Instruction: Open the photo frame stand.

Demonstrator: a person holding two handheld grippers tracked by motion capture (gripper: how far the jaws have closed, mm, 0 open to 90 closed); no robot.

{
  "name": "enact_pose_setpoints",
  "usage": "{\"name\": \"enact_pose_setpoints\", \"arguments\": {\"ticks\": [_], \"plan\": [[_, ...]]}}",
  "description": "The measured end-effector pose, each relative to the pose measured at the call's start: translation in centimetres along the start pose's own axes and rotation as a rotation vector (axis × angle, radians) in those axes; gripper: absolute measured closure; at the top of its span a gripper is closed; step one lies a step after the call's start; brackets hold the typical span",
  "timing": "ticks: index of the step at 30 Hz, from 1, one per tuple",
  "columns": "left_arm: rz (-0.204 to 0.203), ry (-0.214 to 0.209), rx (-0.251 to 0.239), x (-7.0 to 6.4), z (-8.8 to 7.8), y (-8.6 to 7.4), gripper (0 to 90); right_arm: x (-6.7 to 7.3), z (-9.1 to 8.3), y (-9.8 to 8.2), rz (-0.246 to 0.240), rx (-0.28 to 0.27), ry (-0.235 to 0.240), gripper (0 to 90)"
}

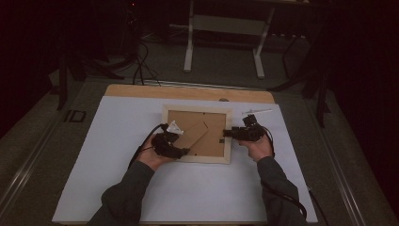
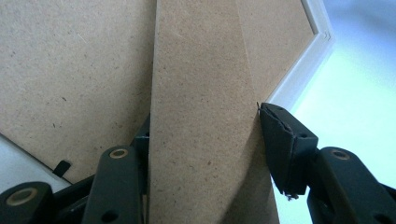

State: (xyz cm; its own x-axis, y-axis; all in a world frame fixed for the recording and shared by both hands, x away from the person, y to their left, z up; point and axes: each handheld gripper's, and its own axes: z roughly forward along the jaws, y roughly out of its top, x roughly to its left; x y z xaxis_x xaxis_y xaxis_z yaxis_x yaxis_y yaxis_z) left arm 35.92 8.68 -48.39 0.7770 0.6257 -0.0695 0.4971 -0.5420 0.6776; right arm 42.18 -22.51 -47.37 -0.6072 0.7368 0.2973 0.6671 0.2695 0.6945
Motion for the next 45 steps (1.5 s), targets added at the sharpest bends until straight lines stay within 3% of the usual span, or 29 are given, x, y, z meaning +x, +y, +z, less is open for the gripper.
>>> {"name": "enact_pose_setpoints", "arguments": {"ticks": [24, 37, 45], "plan": [[0.056, 0.08, 0.0, 0.4, 0.9, 1.2, 50.3, 0.2, -1.0, 0.8, -0.031, -0.061, -0.053, 59.6], [0.066, 0.125, 0.001, 0.5, 1.3, 1.8, 51.4, 0.8, -1.3, 1.0, -0.057, -0.117, -0.107, 60.4], [0.064, 0.157, 0.005, 0.7, 1.5, 2.1, 53.3, 0.9, -1.8, 1.0, -0.061, -0.147, -0.107, 62.3]]}}
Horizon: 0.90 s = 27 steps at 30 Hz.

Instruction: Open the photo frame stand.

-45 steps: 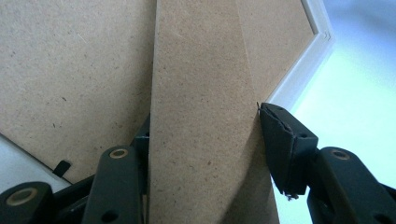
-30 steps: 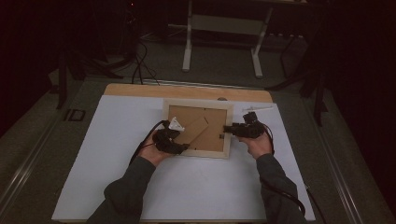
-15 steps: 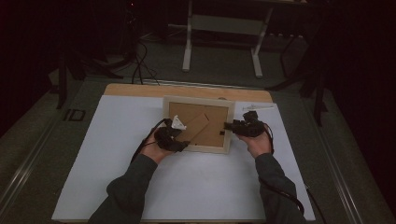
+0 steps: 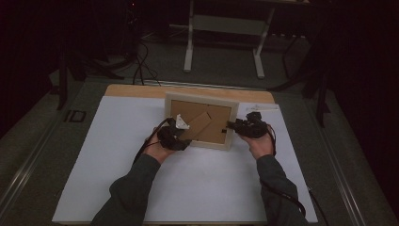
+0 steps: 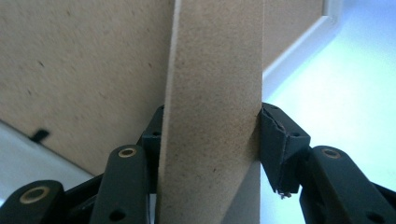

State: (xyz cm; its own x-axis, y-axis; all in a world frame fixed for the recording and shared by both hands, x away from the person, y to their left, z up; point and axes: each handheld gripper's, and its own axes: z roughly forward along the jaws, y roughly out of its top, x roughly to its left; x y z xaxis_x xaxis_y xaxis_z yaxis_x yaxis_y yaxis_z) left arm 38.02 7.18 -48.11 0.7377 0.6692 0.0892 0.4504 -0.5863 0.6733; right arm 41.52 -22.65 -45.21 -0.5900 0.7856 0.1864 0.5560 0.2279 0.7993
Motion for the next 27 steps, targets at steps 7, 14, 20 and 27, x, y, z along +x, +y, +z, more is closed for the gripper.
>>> {"name": "enact_pose_setpoints", "arguments": {"ticks": [7, 14, 20, 27], "plan": [[0.002, 0.02, -0.002, 0.2, -0.1, 0.2, 54.3, 0.7, -0.2, 0.2, -0.045, -0.01, -0.026, 62.8], [-0.005, 0.029, -0.012, 0.2, 0.0, 0.2, 54.9, 1.1, -0.3, 0.3, -0.076, -0.019, -0.052, 62.9], [-0.01, 0.035, -0.019, 0.1, 0.1, 0.3, 54.9, 1.5, -0.5, 0.2, -0.11, -0.032, -0.076, 63.1], [-0.009, 0.035, -0.018, -0.1, 0.2, 0.2, 55.3, 1.6, -0.8, 0.0, -0.127, -0.03, -0.086, 63.3]]}}
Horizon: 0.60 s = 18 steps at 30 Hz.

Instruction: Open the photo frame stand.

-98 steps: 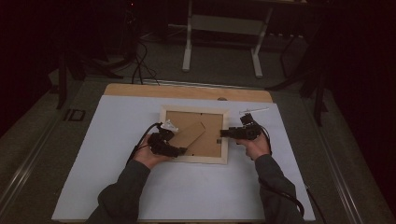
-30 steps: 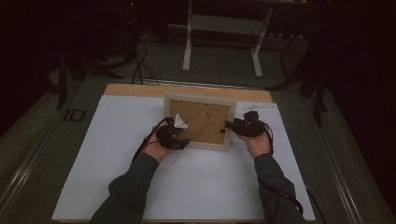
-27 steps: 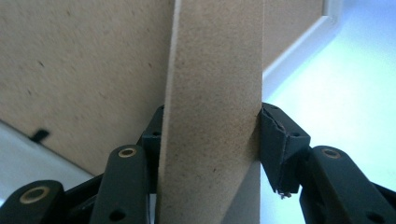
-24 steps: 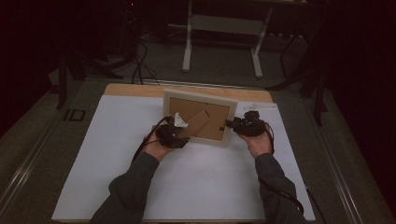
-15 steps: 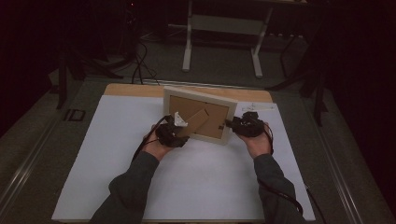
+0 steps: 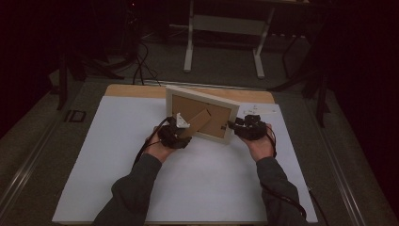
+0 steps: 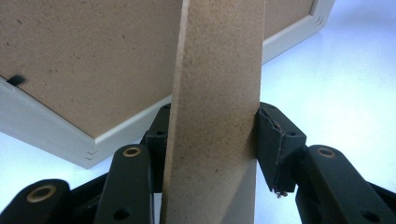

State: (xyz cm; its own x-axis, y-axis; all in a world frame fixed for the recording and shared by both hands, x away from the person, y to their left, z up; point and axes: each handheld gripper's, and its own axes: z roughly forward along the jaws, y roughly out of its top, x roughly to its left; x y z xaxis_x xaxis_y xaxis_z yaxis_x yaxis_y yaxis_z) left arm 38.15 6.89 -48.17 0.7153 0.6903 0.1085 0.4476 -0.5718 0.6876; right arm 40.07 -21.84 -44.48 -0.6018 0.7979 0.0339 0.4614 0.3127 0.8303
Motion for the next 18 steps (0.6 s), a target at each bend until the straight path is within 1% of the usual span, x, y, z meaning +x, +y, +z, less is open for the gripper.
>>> {"name": "enact_pose_setpoints", "arguments": {"ticks": [6, 10, 13, 16, 18], "plan": [[0.0, 0.006, -0.002, -0.1, 0.2, 0.0, 55.1, 0.1, -0.2, -0.5, -0.009, -0.001, 0.001, 63.6], [-0.011, 0.001, -0.004, -0.2, 0.3, -0.1, 55.2, 0.5, -0.4, -0.6, -0.041, -0.008, -0.022, 63.8], [-0.033, -0.024, 0.002, -0.2, 0.2, -0.2, 55.0, 0.8, -0.5, -0.7, -0.061, -0.008, -0.035, 63.9], [-0.024, -0.049, -0.001, -0.5, -0.1, -0.3, 54.9, 1.1, -0.6, -0.9, -0.087, -0.01, -0.022, 64.0], [-0.021, -0.066, -0.009, -0.8, -0.4, -0.2, 53.1, 1.6, -0.8, -1.0, -0.125, -0.007, -0.015, 64.1]]}}
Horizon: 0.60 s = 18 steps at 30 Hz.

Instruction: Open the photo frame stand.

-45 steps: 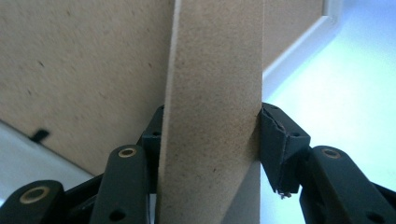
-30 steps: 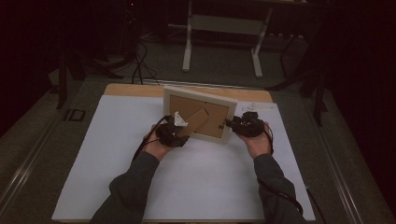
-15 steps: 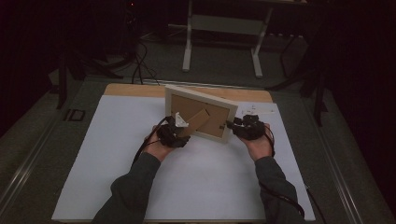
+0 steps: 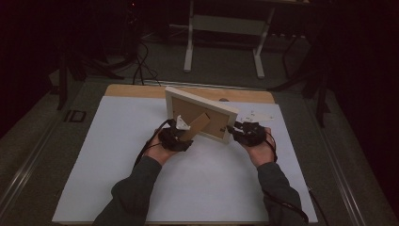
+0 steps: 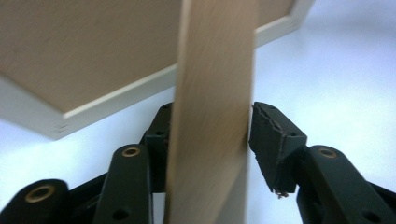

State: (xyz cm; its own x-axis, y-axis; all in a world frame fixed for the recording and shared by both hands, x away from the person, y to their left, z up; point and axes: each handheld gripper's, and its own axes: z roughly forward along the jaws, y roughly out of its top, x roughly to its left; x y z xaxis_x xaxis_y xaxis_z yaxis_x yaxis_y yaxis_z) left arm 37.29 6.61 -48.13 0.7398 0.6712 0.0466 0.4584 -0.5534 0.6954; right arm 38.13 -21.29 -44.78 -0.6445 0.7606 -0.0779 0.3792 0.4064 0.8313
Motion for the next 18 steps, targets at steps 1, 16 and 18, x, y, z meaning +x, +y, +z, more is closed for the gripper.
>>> {"name": "enact_pose_setpoints", "arguments": {"ticks": [1, 16, 18], "plan": [[0.004, -0.005, -0.004, -0.2, -0.1, 0.0, 52.7, 0.3, -0.1, 0.0, -0.017, 0.002, -0.002, 64.1], [0.017, -0.038, -0.03, -0.8, -1.5, -0.4, 61.9, 2.0, -0.6, -0.1, -0.072, 0.011, -0.009, 63.0], [0.014, -0.042, -0.037, -0.8, -1.6, -0.4, 62.9, 2.1, -0.6, -0.2, -0.077, 0.01, -0.009, 62.9]]}}
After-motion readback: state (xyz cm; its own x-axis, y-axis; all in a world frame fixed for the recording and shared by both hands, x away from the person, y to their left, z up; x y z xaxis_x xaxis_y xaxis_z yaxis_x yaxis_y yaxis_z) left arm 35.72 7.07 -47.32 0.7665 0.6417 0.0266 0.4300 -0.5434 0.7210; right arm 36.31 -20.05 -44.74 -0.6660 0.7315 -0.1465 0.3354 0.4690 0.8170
